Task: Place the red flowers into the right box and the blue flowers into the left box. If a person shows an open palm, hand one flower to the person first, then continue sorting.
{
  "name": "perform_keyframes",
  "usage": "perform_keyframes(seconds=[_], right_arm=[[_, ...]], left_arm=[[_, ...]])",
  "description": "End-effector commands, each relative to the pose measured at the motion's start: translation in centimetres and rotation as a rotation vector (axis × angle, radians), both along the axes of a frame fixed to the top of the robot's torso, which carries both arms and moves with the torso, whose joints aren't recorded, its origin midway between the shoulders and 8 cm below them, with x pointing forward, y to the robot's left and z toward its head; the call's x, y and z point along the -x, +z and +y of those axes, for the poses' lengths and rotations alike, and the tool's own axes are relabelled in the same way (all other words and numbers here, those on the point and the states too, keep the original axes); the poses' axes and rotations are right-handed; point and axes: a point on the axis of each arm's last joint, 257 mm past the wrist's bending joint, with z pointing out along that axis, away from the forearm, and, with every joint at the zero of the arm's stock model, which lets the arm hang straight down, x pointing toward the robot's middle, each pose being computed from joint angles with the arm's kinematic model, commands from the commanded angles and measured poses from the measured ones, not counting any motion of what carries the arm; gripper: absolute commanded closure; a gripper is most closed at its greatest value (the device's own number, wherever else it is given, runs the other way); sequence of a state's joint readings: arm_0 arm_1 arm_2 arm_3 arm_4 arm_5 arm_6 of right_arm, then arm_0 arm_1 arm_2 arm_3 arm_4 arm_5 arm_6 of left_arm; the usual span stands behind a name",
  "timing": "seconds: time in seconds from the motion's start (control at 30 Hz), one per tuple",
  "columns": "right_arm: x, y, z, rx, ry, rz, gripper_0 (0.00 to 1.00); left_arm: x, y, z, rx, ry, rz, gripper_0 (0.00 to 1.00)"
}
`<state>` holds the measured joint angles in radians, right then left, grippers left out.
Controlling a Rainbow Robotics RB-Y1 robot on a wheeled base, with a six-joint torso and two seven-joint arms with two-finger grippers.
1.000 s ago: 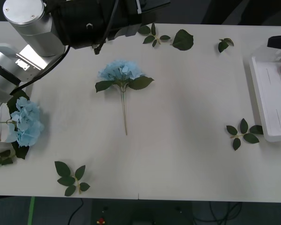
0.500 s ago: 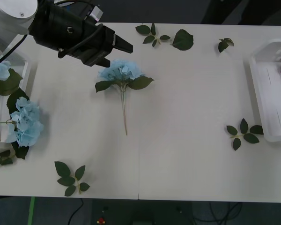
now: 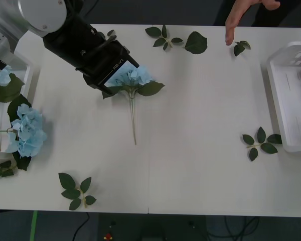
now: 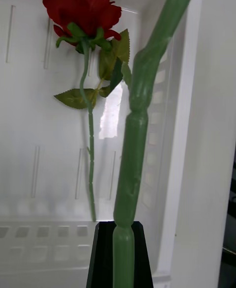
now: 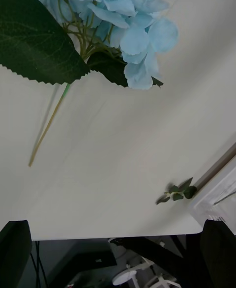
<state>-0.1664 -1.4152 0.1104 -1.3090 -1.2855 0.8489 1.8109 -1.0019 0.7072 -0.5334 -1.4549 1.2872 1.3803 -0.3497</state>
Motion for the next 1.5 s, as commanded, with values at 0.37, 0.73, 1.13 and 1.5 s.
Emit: perform_keyframes(seconds=[0.37, 0.73, 1.13, 1.5], right_arm=[[-3.1, -2.0, -0.4, 0.025, -0.074, -0.067, 1.00], [-4.2, -2.9, 0.6, 0.030, -0.077, -0.083, 0.87], [-4.9, -3.1, 1.3, 0.015, -0.070, -0.114, 0.00], [-5.3, -1.0, 5.0, -0.114, -0.013, -0.120, 0.00]], left_arm=[[-1.1, 1.5, -3.2, -0.030, -0.104, -0.145, 0.00], [-1.1, 1.5, -3.2, -0.030, -0.104, -0.145, 0.00], [-1.1, 1.5, -3.2, -0.030, -0.104, -0.145, 0.00], [-1.1, 1.5, -3.2, -0.030, -0.104, -0.145, 0.00]])
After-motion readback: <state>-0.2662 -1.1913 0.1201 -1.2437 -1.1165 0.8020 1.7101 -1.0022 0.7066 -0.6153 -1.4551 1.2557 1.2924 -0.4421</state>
